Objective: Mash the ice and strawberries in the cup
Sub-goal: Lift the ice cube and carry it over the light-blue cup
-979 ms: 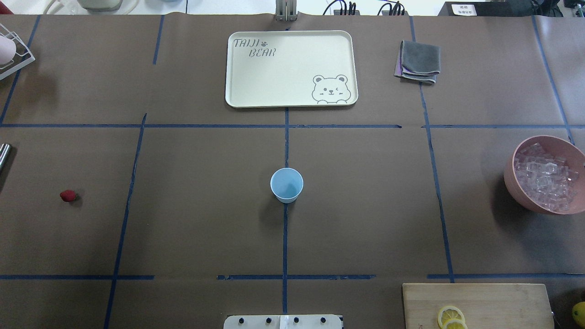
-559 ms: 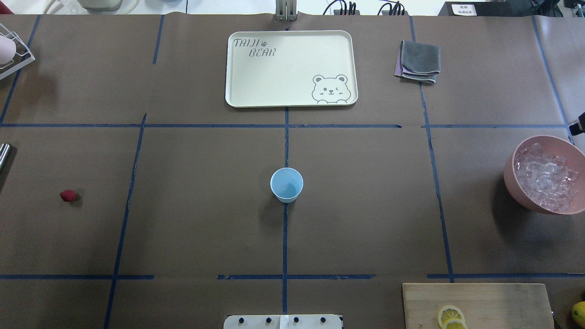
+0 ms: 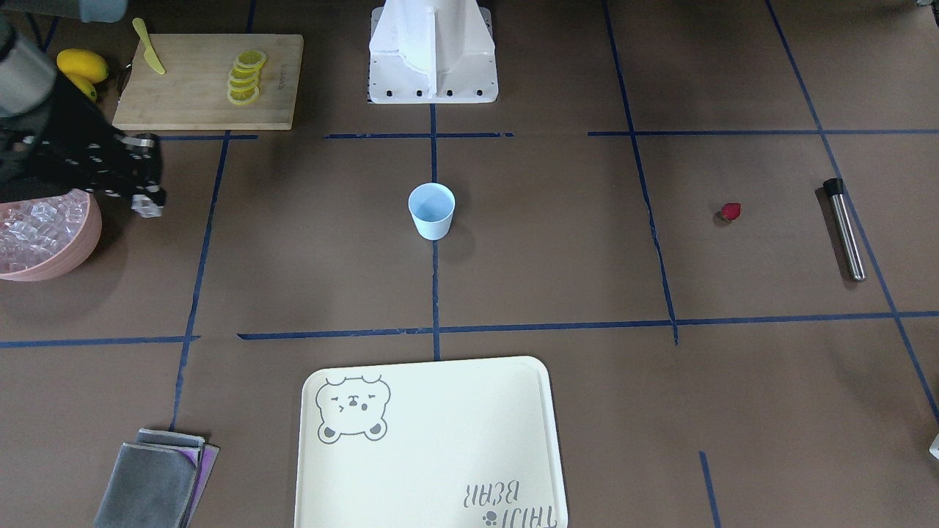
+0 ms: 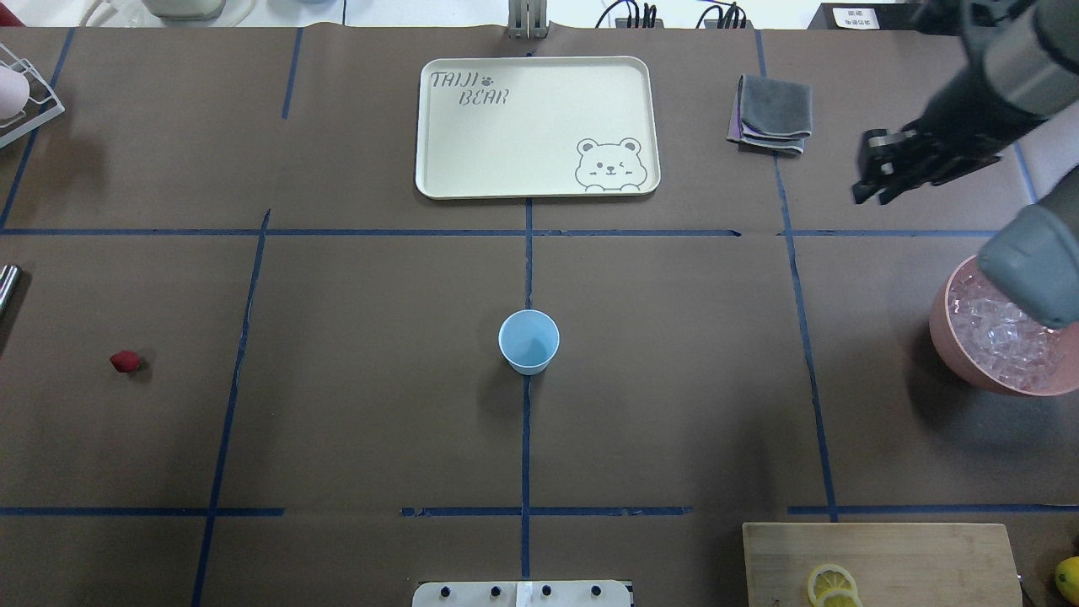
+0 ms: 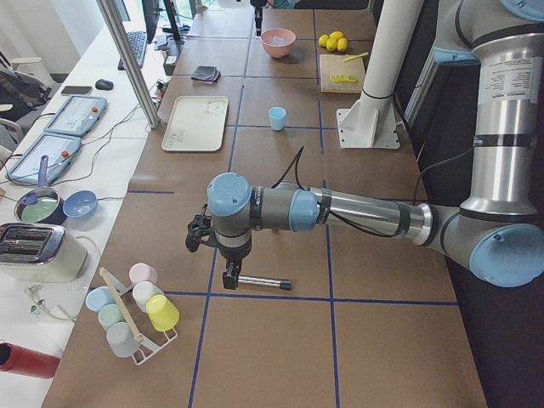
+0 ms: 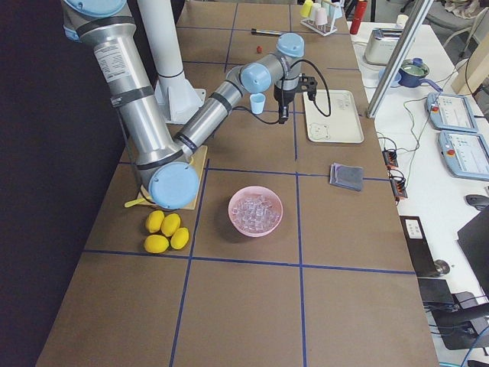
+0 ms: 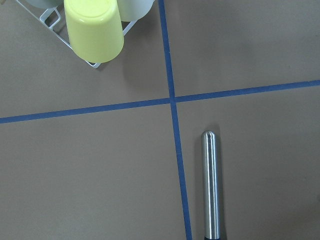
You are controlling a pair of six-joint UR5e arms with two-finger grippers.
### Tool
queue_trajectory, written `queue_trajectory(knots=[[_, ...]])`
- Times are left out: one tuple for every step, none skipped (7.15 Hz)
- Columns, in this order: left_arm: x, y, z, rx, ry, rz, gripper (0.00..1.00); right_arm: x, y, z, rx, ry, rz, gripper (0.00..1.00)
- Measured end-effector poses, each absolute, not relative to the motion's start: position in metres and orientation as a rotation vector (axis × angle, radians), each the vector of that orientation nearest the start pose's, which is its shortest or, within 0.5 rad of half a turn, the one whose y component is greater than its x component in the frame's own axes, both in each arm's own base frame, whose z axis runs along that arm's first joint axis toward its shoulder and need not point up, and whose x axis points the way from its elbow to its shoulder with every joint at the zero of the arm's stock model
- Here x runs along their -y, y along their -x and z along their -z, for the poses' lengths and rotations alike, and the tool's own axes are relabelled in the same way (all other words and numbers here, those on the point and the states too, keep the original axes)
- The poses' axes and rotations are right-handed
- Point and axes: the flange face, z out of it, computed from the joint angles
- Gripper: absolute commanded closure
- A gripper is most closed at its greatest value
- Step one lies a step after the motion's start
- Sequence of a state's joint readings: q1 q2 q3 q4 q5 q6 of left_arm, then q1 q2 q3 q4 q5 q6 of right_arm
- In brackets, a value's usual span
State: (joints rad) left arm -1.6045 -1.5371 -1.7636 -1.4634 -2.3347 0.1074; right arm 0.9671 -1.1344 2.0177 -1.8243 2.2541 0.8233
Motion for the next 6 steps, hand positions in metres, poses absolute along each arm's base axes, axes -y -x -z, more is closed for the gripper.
queue_trajectory(knots=[[0.474,0.08,-0.592,-0.759,-0.103,-0.09,0.0,0.483,0.312,-0.219,0.889,-0.005,-0.003,1.0],[0.474,0.08,-0.592,-0.759,-0.103,-0.09,0.0,0.464,0.371,-0.19,0.878,0.001,-0.011,1.0],[0.474,0.08,-0.592,-0.758,-0.103,-0.09,0.0,0.444,0.423,-0.168,0.862,-0.002,-0.01,1.0],[0.474,0.08,-0.592,-0.758,-0.102,-0.09,0.0,0.429,0.472,-0.151,0.854,-0.014,-0.002,1.0],[0.474,0.081,-0.593,-0.757,-0.102,-0.089,0.0,0.42,0.509,-0.145,0.864,-0.022,0.004,1.0],[0.474,0.081,-0.593,-0.757,-0.101,-0.089,0.0,0.419,0.536,-0.144,0.875,-0.024,0.005,1.0]])
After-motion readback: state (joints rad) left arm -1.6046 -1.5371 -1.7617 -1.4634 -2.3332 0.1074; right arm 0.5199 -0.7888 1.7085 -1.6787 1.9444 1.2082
